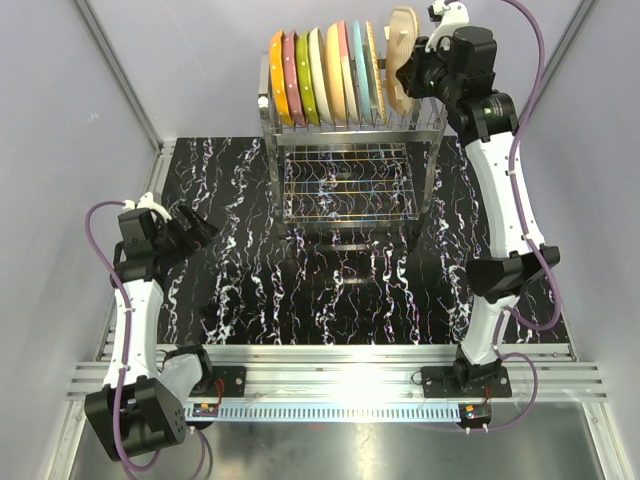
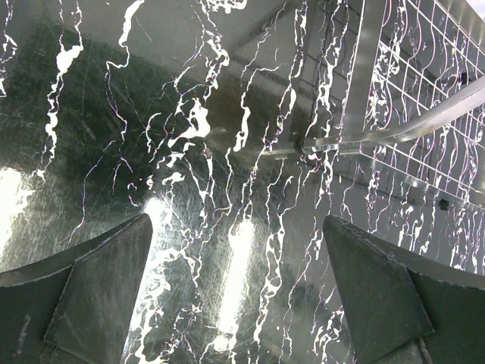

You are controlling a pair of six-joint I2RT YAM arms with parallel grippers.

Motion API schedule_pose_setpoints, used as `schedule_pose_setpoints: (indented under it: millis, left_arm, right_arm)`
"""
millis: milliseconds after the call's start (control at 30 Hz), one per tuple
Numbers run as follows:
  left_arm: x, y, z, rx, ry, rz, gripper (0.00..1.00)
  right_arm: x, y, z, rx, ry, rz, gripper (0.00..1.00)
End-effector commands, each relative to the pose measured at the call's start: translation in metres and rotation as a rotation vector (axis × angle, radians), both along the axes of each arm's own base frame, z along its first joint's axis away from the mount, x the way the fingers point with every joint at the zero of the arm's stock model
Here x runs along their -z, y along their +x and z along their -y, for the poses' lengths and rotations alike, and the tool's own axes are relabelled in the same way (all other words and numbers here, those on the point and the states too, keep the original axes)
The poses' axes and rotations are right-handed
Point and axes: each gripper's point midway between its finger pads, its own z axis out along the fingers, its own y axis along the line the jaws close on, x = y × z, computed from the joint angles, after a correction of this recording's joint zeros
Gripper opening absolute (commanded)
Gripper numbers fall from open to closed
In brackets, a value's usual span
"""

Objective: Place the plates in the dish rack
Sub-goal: Insert the plate into the dish rack

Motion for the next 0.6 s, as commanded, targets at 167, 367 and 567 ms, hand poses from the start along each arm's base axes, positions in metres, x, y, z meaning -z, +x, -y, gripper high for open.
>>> schedule_pose_setpoints:
  millis: [167,367,567]
  left_arm:
    - [-0.011,0.005,0.004,0.026,0.004,0.055,0.99]
    - [-0.011,0.006,0.005,0.029,0.001,0.055,0.99]
    - [-0.010,0.005,0.005,0.031,-0.001,0.051,0.99]
  right_arm:
    - [-0.049,0.002,-0.015,0.002,0.014,0.166,0.00]
    - [-0.053,0.001,-0.019,0.020,-0.007,0.185,0.00]
    - [-0.037,0.001,-0.022,0.013,-0.009,0.136,0.00]
